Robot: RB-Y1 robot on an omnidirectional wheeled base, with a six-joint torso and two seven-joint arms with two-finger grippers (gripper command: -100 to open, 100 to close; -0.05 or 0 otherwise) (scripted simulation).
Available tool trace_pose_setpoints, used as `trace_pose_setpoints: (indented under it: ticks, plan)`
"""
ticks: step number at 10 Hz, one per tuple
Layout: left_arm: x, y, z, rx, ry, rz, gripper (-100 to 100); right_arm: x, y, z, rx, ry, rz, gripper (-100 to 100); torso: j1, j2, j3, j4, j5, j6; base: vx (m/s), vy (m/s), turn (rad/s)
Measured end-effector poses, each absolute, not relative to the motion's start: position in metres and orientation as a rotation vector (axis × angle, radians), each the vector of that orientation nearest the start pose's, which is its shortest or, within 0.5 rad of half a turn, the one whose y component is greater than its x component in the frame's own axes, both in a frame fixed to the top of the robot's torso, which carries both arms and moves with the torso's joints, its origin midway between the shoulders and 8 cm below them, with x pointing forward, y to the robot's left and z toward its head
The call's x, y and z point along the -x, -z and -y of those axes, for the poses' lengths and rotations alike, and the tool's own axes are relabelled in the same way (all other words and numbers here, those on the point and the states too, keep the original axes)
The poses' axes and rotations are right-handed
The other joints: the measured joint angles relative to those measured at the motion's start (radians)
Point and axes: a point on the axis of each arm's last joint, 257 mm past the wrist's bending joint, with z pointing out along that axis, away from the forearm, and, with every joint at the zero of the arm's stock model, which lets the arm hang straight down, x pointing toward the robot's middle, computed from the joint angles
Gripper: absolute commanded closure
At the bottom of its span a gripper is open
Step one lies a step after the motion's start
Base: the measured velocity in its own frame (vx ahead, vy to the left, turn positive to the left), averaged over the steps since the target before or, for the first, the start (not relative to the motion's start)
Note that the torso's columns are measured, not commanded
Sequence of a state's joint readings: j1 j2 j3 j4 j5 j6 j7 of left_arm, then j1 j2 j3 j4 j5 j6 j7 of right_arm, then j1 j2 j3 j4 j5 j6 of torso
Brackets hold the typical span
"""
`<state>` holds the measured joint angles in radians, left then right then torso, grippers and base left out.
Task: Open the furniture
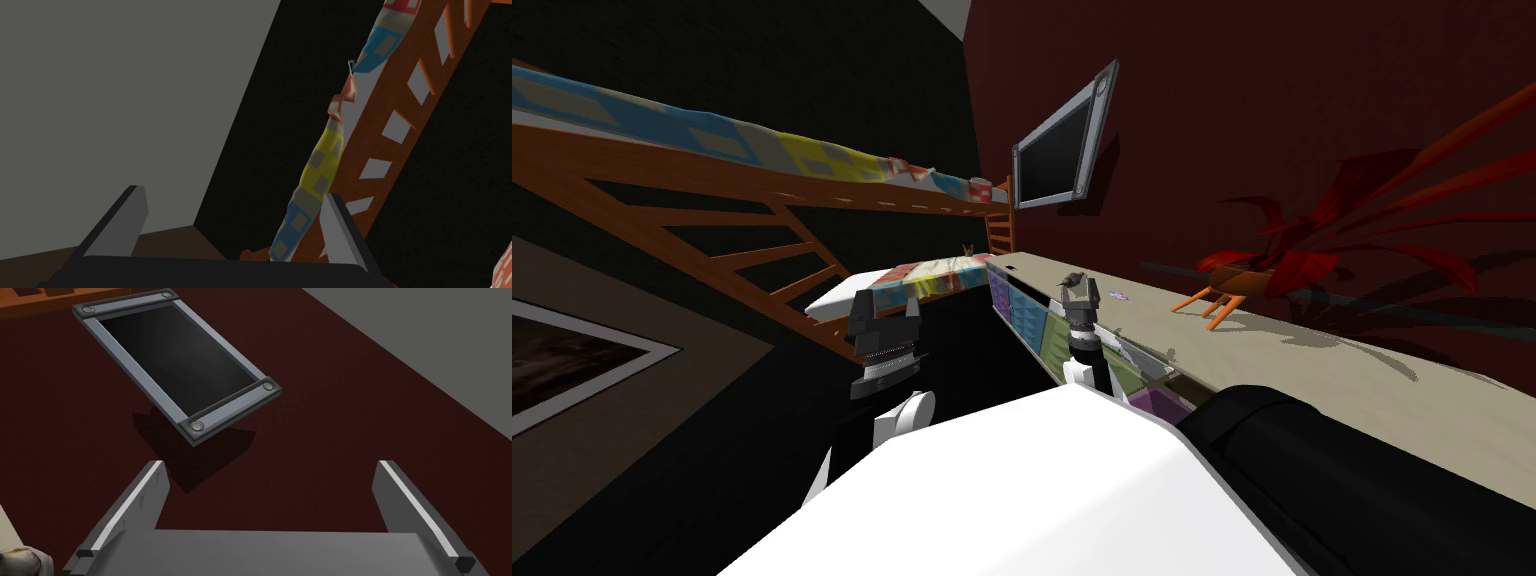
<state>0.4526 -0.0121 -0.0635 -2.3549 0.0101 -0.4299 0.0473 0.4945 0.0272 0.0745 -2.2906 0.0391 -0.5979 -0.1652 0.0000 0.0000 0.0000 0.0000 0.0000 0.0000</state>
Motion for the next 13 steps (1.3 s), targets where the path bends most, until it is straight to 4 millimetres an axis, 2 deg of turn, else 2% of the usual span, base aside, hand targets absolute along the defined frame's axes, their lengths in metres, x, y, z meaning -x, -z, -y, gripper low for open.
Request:
trace_pose_setpoints:
  ticks: [2,9,10,11,13]
  plan:
    - [-0.344,-0.06,-0.255,0.658,1.445,-0.552,0,-0.328,-0.049,0.249,-0.624,-1.535,-0.493,0,0.0,0.104,-0.209,0.105,0.0,0.0,0.0,0.0,0.0]
    - [-0.344,-0.06,-0.255,0.658,1.445,-0.551,0,-0.327,-0.049,0.249,-0.624,-1.535,-0.493,0,0.0,0.618,-1.234,0.617,0.0,0.0,0.0,0.0,0.0]
    - [-0.344,-0.06,-0.255,0.658,1.445,-0.551,0,-0.327,-0.049,0.249,-0.624,-1.535,-0.493,-100,0.0,0.691,-1.382,0.691,0.0,0.0,0.024,0.0,-0.031]
    - [-0.345,-0.06,-0.255,0.658,1.445,-0.552,0,-0.33,-0.048,0.244,-0.604,-1.529,-0.526,-100,0.0,0.724,-1.451,0.724,0.0,0.0,0.045,0.001,-0.041]
    - [-0.345,-0.059,-0.255,0.658,1.445,-0.552,0,-0.334,-0.042,0.23,-0.55,-1.494,-0.621,-100,0.0,0.734,-1.477,0.736,0.0,0.0,0.082,-0.006,-0.055]
